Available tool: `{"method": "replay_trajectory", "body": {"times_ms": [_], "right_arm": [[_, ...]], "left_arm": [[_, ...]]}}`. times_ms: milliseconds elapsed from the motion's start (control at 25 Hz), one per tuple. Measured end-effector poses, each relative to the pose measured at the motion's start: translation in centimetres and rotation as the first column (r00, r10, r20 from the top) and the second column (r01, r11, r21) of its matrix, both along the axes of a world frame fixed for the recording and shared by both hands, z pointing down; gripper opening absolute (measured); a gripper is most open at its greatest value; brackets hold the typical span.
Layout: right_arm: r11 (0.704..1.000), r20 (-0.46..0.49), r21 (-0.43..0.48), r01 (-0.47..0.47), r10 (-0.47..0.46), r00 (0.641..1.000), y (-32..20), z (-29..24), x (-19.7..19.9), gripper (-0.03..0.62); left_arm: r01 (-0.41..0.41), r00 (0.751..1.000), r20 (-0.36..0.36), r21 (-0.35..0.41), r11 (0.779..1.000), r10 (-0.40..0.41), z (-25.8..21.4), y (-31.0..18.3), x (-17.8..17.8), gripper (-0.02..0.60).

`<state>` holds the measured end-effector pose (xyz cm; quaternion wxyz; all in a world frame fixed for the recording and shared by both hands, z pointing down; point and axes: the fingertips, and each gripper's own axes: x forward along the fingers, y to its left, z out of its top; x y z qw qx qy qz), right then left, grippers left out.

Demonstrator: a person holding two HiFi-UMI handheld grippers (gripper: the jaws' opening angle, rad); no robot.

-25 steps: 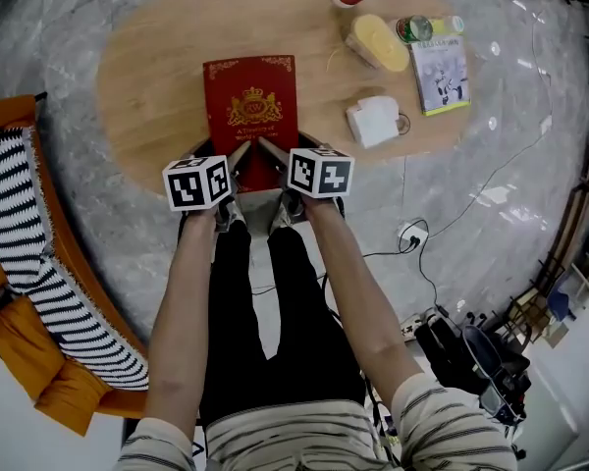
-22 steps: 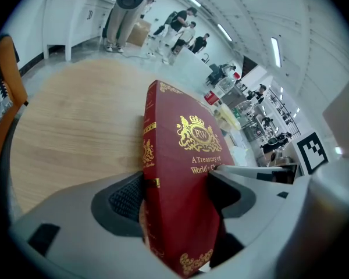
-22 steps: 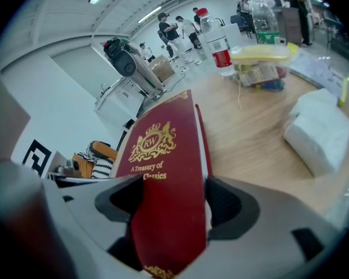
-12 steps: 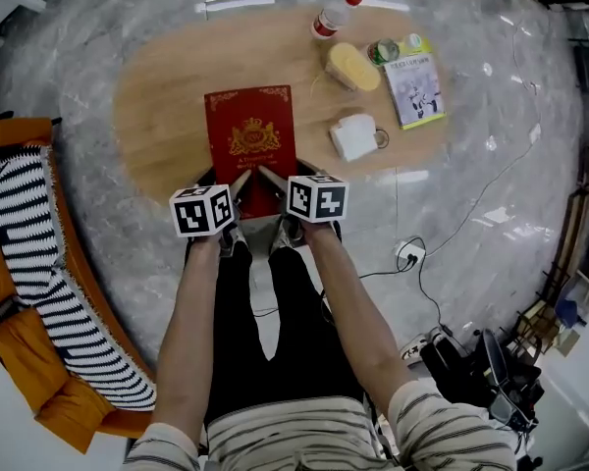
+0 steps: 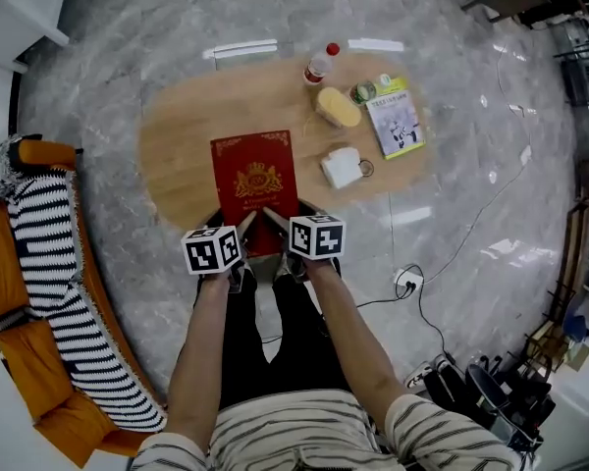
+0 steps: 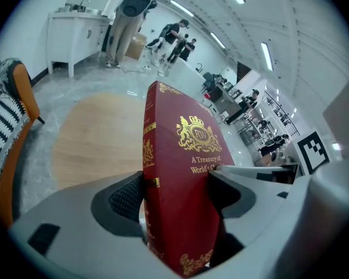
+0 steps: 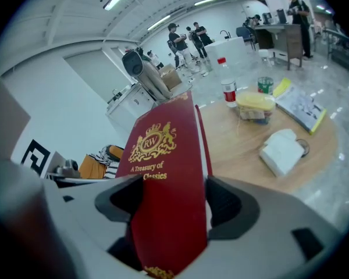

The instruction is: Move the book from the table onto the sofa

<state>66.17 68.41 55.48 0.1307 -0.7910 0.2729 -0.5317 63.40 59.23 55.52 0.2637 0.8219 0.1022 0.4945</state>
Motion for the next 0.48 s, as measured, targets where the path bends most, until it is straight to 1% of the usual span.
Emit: {"method": "replay_trajectory", "body": {"times_ms": [240, 480], "right_arm": [[1.0, -0.054, 0.0, 0.018, -0.018, 0.998, 0.0, -6.2, -0.8, 0.354], [1.0, -0.096, 0.011, 0.019, -0.018, 0.995, 0.2, -13.1, -1.7, 0.354]], "left_arm": [[0.024, 0.999, -0.043, -0.006, 1.0, -0.024, -6.0, 0.0, -0.9, 0.348], [0.027, 0.994, -0.103, 0.013, 1.0, -0.026, -12.9, 0.3, -1.9, 0.348]]}}
